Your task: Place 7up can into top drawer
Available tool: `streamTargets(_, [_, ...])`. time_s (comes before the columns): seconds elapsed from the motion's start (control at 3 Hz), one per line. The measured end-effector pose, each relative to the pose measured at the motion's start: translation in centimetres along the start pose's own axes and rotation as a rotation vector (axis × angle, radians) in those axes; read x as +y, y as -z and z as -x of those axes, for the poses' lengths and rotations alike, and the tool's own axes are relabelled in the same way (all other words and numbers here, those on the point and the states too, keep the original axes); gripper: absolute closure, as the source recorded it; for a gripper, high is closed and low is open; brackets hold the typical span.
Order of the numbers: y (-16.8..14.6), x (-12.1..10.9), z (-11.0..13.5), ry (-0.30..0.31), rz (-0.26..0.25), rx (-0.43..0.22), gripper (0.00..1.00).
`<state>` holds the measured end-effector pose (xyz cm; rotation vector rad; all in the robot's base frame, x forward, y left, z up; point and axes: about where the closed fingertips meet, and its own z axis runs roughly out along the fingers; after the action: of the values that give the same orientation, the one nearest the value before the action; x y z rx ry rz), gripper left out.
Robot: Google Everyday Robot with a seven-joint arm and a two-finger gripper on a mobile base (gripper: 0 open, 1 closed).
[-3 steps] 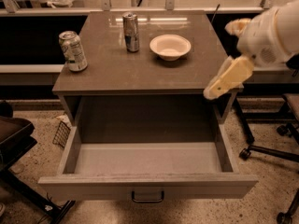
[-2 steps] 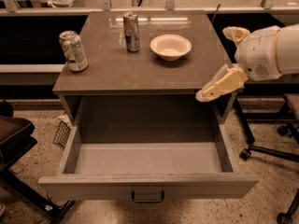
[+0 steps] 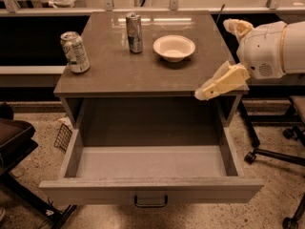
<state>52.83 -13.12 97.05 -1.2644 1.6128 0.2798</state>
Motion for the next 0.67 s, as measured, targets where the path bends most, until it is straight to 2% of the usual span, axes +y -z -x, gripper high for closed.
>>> streamTargets(0.33, [-3.6,-1.3,1.9,-0.007,0.010,-0.073,0.00])
streamTargets(0.67, [-9.5,-3.3,4.4,-0.085,0.013,-0.197,0.00])
